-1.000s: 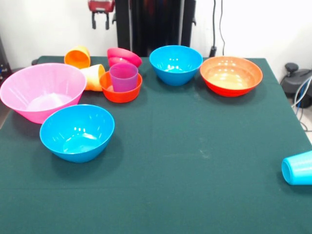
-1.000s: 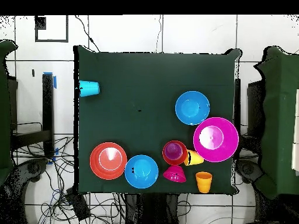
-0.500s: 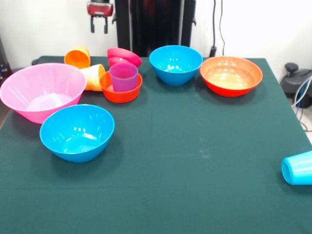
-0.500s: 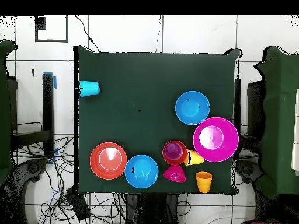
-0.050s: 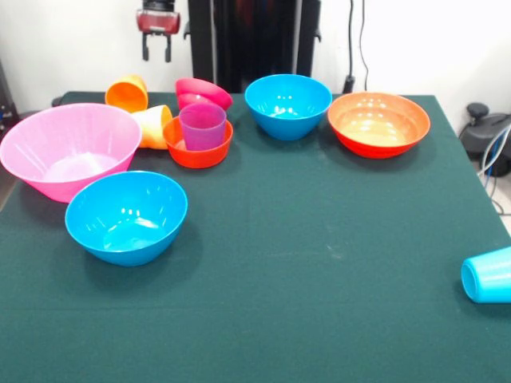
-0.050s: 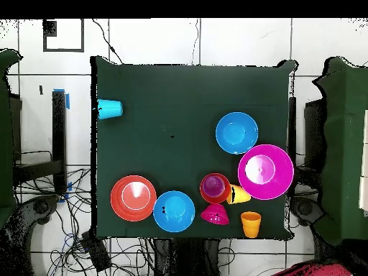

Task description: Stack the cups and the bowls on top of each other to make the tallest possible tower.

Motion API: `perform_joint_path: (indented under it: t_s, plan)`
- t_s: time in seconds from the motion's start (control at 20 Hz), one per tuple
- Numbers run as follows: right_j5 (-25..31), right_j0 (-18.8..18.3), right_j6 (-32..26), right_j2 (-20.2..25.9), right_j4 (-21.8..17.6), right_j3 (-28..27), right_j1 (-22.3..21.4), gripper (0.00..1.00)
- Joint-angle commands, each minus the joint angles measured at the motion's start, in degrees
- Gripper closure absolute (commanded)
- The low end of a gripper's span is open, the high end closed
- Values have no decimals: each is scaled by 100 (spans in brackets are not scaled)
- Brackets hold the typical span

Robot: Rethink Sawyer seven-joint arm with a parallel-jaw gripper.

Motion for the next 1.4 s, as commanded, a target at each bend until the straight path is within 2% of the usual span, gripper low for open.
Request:
perform_joint_path:
  t_s: [0.05,0.35,0.55,0.65,0.8,0.95,1.1,1.4]
  plan:
    - [-85,569,463,1723,-15,709,585,0]
    - [19,727,558,1772,207,780,709,0]
    - [-278,527,482,1679,394,827,930,0]
    - [-387,538,397,1615,517,933,960,0]
    - [-220,657,601,1621,451,967,973,0]
    - [-445,613,468,1574,608,946,1081,0]
    - [-337,758,530,1582,583,885,1098,0]
    - [-417,808,570,1504,696,904,1138,0]
